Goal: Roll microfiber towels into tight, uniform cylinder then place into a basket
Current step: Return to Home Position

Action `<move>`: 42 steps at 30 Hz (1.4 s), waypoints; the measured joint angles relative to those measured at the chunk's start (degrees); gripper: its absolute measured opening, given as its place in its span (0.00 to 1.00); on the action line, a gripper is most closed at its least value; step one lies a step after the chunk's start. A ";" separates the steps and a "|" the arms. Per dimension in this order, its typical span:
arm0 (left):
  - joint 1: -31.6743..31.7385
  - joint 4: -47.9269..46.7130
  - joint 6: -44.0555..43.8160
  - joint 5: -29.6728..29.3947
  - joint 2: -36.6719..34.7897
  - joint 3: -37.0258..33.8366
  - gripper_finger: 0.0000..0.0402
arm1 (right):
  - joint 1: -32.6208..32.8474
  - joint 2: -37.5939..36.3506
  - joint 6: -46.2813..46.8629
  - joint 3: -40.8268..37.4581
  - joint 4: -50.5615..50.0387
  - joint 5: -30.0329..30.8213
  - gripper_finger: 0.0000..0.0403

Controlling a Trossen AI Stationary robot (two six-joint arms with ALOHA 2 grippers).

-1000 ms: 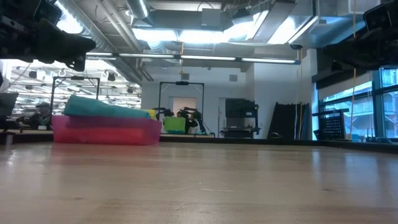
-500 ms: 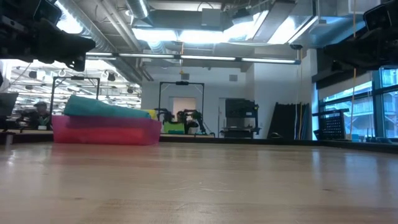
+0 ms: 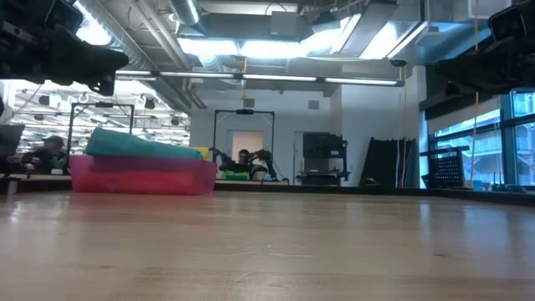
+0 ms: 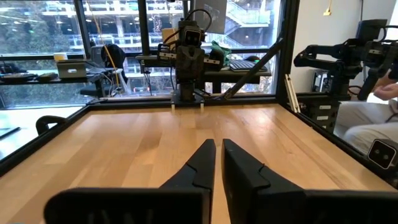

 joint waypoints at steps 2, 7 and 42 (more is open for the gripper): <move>0.02 0.00 0.00 0.00 0.02 0.00 0.05 | 0.01 0.01 0.00 0.00 0.00 0.01 0.07; 0.02 0.00 0.00 0.00 0.00 0.00 0.04 | 0.01 0.02 0.00 0.00 0.00 0.01 0.07; 0.00 0.00 0.00 0.00 0.01 0.00 0.02 | 0.00 0.02 0.00 0.00 0.00 0.02 0.07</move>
